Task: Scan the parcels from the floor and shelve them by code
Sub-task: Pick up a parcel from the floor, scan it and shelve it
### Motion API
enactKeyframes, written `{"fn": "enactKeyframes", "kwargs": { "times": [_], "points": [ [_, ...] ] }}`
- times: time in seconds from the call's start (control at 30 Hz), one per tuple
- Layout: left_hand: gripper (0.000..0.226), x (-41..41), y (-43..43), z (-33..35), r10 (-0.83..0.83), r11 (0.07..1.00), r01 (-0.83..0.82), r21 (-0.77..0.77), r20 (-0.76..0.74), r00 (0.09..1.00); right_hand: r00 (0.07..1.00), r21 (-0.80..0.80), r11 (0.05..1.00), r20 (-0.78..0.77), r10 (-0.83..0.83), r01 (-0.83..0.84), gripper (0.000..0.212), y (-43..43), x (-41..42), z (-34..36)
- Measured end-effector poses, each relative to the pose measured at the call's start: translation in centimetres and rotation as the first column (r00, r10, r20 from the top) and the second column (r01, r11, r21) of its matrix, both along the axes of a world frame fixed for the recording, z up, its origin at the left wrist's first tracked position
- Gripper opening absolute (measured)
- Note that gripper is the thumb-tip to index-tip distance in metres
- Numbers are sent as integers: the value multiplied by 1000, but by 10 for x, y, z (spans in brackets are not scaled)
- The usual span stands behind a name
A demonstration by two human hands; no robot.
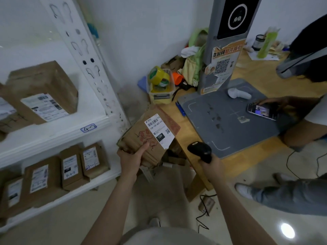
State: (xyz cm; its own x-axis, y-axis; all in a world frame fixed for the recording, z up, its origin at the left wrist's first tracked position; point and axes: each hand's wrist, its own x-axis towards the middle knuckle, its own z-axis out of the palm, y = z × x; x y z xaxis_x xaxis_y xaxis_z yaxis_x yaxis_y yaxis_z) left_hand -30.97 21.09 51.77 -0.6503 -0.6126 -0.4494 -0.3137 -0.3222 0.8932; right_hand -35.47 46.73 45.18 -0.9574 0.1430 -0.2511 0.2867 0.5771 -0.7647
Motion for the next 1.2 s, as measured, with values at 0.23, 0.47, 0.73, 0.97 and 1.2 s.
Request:
{"fn": "enactKeyframes", "kwargs": {
  "times": [0.23,0.47,0.73,0.97,1.2],
  "points": [
    [112,24,16,3,-4,1000,2,-25,-79,997,959,-192,945,-155,238,-265,11,-33,7,81],
    [102,50,30,3,6,999,-12,-36,-162,987,931,-220,914,-213,296,-341,14,-50,28,103],
    [98,79,31,-1,4,990,-32,-137,-202,979,908,-207,910,-301,292,-361,18,-53,50,107],
    [99,94,37,-2,17,985,-54,-165,-213,977,887,-208,890,-325,328,-406,27,-53,64,110],
    [98,102,36,-2,38,981,-78,-176,-219,975,871,-240,863,-341,353,-444,20,-55,72,114]
  ]
}}
